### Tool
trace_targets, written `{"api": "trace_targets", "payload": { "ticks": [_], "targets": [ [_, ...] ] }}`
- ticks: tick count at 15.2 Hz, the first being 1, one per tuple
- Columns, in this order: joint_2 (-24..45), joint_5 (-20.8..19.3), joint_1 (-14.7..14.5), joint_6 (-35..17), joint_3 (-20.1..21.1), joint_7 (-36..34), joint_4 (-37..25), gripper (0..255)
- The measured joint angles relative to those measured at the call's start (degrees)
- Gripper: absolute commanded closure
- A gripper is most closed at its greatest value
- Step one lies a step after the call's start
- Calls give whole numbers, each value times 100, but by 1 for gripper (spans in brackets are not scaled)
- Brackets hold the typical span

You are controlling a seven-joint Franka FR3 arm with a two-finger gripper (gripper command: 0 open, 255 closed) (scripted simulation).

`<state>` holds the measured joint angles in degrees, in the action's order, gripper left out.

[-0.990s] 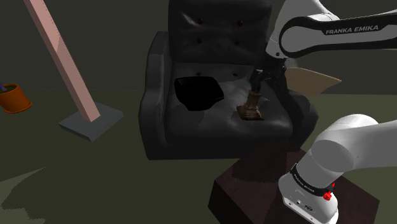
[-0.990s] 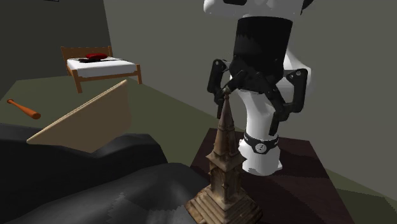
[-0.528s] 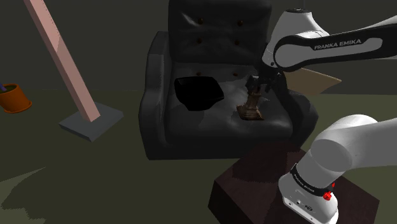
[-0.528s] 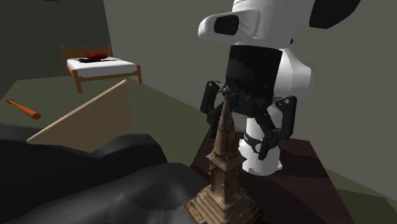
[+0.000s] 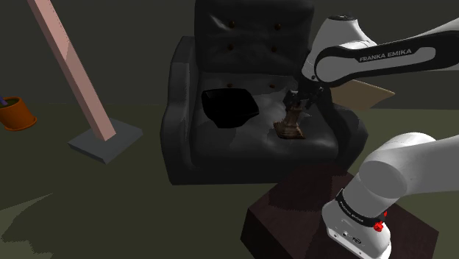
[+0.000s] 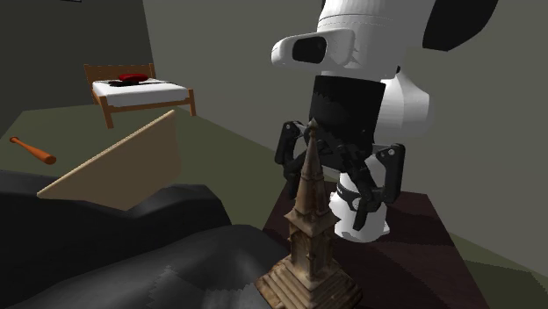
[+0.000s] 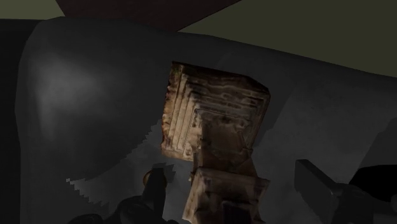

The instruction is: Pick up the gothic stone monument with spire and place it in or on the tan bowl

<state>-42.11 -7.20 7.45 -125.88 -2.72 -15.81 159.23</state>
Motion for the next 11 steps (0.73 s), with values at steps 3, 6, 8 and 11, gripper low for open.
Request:
{"api": "trace_targets", "payload": {
  "ticks": [3,6,8,11],
  "targets": [
    [0,0,0,1,0,0,0,255],
    [-2,-2,2,2,-1,0,-2,255],
    [-1,-2,2,2,-1,0,-1,255],
    [0,-2,2,2,-1,-1,-1,255]
  ]
}}
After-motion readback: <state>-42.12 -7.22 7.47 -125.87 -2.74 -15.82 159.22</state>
